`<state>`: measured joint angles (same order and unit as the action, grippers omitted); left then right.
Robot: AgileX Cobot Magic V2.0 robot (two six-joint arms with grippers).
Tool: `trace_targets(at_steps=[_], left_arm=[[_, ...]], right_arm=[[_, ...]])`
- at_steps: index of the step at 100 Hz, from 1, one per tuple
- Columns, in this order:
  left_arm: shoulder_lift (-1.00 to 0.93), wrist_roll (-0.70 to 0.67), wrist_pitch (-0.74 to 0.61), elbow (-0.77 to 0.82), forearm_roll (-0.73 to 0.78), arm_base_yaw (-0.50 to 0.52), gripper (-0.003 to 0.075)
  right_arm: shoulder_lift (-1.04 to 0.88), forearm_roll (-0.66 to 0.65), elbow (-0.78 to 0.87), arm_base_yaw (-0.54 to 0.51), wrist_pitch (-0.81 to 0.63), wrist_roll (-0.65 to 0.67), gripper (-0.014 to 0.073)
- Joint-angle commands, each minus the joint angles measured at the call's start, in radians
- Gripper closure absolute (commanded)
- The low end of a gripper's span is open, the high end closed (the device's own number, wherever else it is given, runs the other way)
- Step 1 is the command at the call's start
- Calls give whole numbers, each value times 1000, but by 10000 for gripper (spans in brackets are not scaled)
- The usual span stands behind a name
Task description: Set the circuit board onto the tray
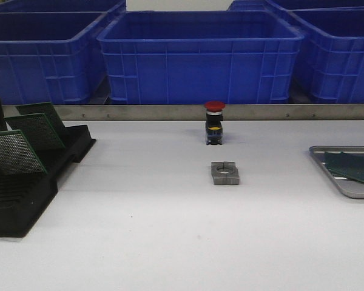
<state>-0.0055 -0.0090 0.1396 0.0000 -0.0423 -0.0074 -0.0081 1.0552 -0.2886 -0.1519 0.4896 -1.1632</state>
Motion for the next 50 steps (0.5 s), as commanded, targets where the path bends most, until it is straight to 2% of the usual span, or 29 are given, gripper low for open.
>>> trace_targets(at_steps=[1,13,22,29,37,46,50], left_arm=[[-32,-8,-86,49,-5,1,741],[-32,-8,-86,49,-5,1,741],[-32,-8,-86,49,-5,1,741],[-32,-8,-86,49,-5,1,741],[-32,-8,-86,49,-5,1,741],[-32,-8,-86,49,-5,1,741],[-32,-8,-86,49,-5,1,741]], right_arm=[[15,36,-16,0,-121,-8,655],[20,24,14,3,-224,33,655],[20,-125,30,26,-252,154,655],[20,-340,46,56,-276,360,655],[12,-645,92,86,-333,682,655],[0,-874,177,115,-469,1000,655],[-6,-968,224,123,-534,1087,655]])
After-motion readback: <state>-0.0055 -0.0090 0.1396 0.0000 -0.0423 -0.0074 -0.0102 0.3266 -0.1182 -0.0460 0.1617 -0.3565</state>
